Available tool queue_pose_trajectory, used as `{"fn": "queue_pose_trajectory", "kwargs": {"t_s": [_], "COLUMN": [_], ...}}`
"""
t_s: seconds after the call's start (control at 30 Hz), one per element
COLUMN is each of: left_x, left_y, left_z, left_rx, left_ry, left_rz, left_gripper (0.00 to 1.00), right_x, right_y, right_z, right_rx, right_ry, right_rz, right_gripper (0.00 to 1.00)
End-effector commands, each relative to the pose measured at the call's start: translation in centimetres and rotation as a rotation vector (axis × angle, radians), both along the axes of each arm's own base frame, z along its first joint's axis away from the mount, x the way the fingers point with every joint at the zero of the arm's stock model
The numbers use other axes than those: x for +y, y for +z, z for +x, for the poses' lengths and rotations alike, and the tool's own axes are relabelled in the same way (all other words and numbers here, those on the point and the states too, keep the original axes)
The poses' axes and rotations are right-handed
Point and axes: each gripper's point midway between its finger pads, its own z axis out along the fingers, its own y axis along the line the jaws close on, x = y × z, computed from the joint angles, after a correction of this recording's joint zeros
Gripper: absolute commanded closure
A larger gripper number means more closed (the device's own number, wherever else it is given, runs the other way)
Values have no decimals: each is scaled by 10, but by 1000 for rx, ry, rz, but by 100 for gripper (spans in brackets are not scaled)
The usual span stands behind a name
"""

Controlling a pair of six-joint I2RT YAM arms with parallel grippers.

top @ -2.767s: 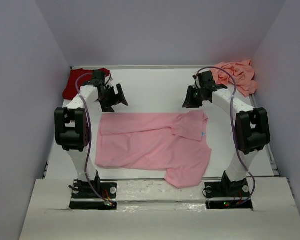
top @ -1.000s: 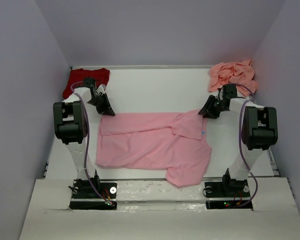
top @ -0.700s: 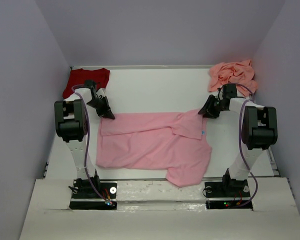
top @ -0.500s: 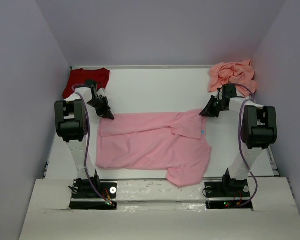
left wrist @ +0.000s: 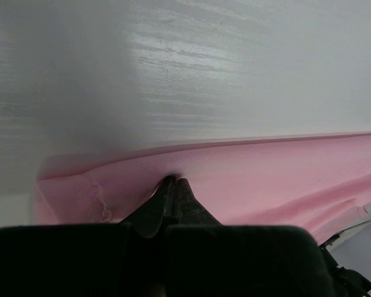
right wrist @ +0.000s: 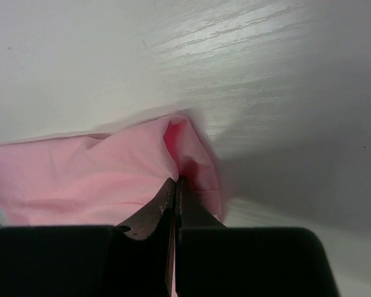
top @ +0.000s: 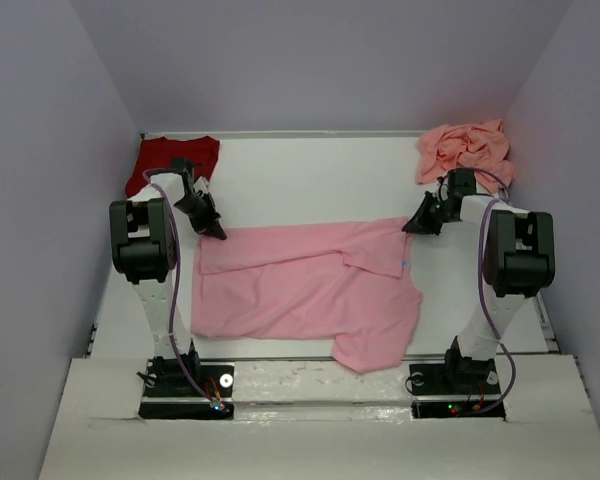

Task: Fold and stack the t-shirts
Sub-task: Fold the tshirt

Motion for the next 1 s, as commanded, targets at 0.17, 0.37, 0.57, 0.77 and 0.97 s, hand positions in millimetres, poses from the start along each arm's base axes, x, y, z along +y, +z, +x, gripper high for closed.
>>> {"fn": "queue_pose_trajectory", "kwargs": {"t_s": [0.17,0.37,0.57,0.77,0.97], "left_x": [28,29,29,22,11], "left_y": [-27,-28,-27,-24,-11], "left_z": [-10,-11,-5,16,45], "left_rx": [72,73,62,12,-31], "left_ry": [27,26,28,46,33], "left_rz": [117,115,113,61,9], "left_gripper": [100,100,100,100,100], "right_x": [-17,-16,-15,-8,-4], "right_y": [12,10,29,50,36], "right_z": [17,15,10,-9,-18], "right_rx": [-57,-44,-56,-67,-32], "right_ry": [-21,-24,-21,-19,-5], "right_rz": [-37,-27,-28,1,21], "right_gripper": [100,73,65,64,64]}}
